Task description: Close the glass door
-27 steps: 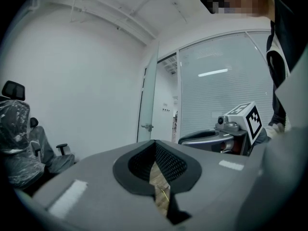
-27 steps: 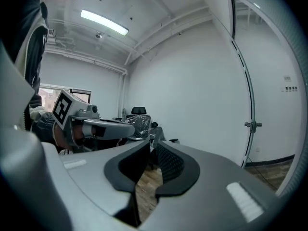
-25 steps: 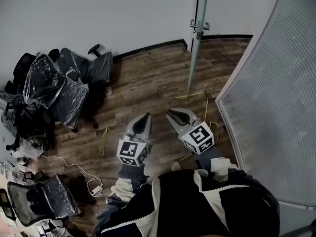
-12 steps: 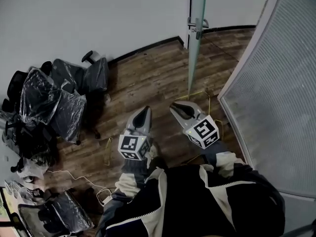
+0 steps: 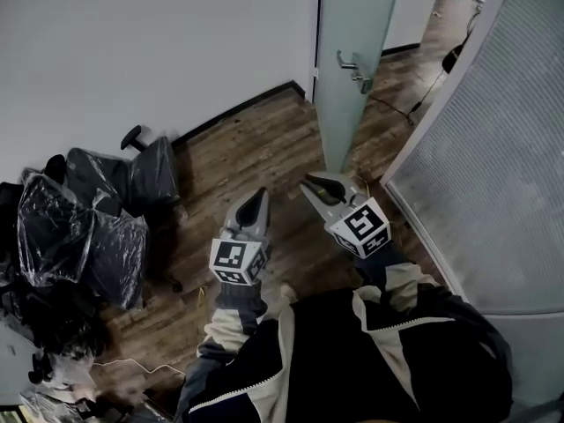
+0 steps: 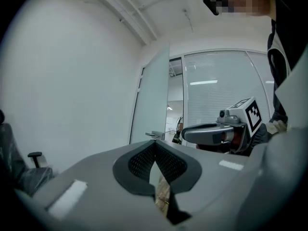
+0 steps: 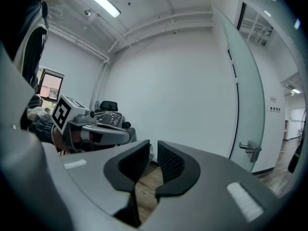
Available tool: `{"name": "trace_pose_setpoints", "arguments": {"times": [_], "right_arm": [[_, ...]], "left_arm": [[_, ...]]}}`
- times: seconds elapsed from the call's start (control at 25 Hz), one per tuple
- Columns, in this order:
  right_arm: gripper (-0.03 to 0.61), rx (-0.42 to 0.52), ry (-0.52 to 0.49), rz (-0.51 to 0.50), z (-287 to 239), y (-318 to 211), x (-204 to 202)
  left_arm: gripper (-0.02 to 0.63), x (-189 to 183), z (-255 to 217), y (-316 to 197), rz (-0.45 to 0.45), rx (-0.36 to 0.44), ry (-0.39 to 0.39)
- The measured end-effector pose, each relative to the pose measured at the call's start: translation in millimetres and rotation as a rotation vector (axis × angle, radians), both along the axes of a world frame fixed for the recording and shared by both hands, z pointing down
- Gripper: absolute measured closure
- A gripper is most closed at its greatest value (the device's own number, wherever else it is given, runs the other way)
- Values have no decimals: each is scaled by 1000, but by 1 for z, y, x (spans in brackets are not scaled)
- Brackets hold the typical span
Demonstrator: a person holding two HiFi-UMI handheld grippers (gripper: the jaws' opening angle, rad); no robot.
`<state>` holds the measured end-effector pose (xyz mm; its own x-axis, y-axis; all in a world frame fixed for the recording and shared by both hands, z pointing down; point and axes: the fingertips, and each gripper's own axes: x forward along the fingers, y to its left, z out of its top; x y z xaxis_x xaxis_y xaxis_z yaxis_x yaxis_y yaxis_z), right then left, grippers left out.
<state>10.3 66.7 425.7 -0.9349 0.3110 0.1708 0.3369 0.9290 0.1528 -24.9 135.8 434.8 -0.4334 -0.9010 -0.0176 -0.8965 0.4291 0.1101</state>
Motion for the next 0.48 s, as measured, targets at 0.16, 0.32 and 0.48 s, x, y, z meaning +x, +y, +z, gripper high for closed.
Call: {"name": "trace_pose_setpoints", "arguments": {"times": [0.16, 0.32, 0.48], "right_arm": [[523, 26, 13, 47, 8, 3, -23], [524, 40, 49, 74, 14, 7, -38], [523, 43, 66, 69, 18, 4, -60]], "left_arm": [[611, -26, 2, 5, 44, 22, -8], [611, -40, 7, 11, 73, 48, 13], [611, -54, 13, 8, 78, 52, 34]]}}
